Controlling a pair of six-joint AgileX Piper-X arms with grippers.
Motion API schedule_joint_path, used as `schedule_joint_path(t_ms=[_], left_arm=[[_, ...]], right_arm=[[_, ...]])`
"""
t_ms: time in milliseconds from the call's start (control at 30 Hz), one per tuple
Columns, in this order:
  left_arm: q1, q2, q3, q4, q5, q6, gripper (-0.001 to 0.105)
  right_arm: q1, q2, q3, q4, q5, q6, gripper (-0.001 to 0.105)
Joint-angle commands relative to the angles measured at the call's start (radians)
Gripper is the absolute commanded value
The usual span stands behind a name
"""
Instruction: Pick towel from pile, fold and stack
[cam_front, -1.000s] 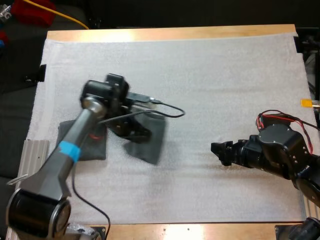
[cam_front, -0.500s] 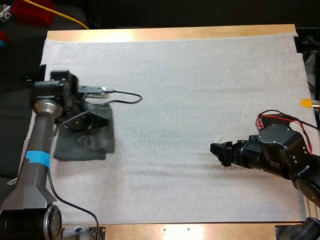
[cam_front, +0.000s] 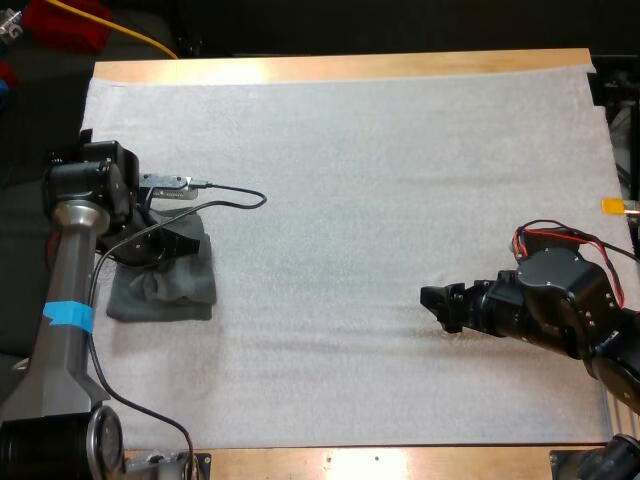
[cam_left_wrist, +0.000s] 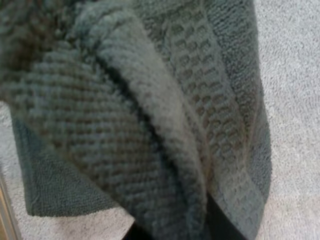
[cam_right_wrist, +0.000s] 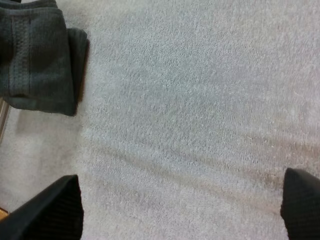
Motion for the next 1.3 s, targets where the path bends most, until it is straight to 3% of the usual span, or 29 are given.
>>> schedule_joint_path(t_ms=[0,200,300,333,467,533,667,767,900,1000,1133,1267], left_arm=[[0.000,0.008,-0.006,0.008,-0.017,0.008,0.000],[0.000,0.047,-0.006,0.008,-0.049,0.008,0.005],[0.000,0.064,-0.006,0.010,-0.155,0.005,0.027],[0.000,0.064,-0.006,0.010,-0.171,0.004,0.031],[0.000,0.065,-0.006,0.010,-0.236,-0.001,0.063],[0.000,0.065,-0.006,0.010,-0.279,0.000,0.070],[0.000,0.065,-0.006,0.010,-0.343,-0.020,0.069],[-0.002,0.065,-0.006,0.013,-0.314,-0.043,0.069],[-0.002,0.065,-0.006,0.028,-0.125,-0.058,0.069],[-0.002,0.065,-0.006,0.008,-0.037,-0.070,0.069],[-0.002,0.065,0.025,-0.054,0.016,-0.077,0.069],[-0.002,0.065,0.102,-0.112,0.012,-0.076,0.069]], right_arm=[[-0.002,-0.005,-0.008,-0.006,-0.009,-0.010,0.078],[-0.002,-0.005,-0.008,-0.006,-0.023,-0.010,0.078],[-0.002,-0.005,-0.008,-0.006,-0.023,-0.010,0.078],[-0.002,-0.005,-0.008,-0.006,-0.023,-0.010,0.078],[-0.002,-0.005,-0.008,-0.006,-0.023,-0.010,0.078],[-0.002,-0.005,-0.008,-0.006,-0.023,-0.010,0.078],[-0.002,-0.005,-0.008,-0.006,-0.023,-0.010,0.078],[-0.002,-0.005,-0.008,-0.006,-0.023,-0.010,0.078],[-0.002,-0.005,-0.008,-0.006,-0.033,-0.010,0.078],[-0.002,-0.005,-0.008,-0.032,-0.090,-0.011,0.078],[-0.002,-0.005,-0.008,-0.106,-0.153,-0.011,0.078],[-0.002,-0.005,-0.008,-0.164,-0.162,-0.009,0.078]])
